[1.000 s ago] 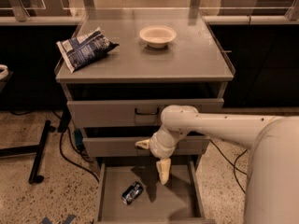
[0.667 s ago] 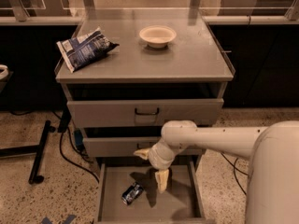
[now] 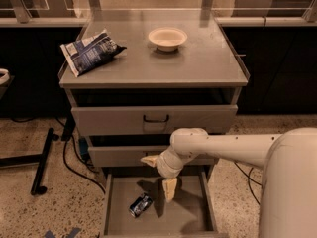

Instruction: Pick pepsi can from bottom drawer and place on counter

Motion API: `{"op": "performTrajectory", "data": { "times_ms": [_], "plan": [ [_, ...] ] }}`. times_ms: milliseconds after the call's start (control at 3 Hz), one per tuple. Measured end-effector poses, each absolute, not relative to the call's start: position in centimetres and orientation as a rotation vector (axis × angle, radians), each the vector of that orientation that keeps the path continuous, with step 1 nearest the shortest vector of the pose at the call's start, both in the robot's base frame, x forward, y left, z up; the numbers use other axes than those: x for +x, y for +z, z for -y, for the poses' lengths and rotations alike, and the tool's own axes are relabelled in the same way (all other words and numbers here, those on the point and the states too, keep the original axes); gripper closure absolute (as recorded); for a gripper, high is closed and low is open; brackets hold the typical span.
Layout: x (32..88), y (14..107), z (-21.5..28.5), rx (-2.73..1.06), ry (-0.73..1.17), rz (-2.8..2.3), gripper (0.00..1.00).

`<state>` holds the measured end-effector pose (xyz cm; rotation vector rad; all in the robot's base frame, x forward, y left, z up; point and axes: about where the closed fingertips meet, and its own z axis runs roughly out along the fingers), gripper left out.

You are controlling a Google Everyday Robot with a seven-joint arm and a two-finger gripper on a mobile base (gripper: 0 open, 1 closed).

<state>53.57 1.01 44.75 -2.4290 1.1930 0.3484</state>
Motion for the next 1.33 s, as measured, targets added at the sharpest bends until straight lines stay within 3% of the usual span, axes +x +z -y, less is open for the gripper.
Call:
{"op": "performTrajectory", "data": {
  "times_ms": [1333],
  "plan": [
    [54.9,23.3,-7.1,-2.42,0.458,-0.988,0.0]
  ]
}}
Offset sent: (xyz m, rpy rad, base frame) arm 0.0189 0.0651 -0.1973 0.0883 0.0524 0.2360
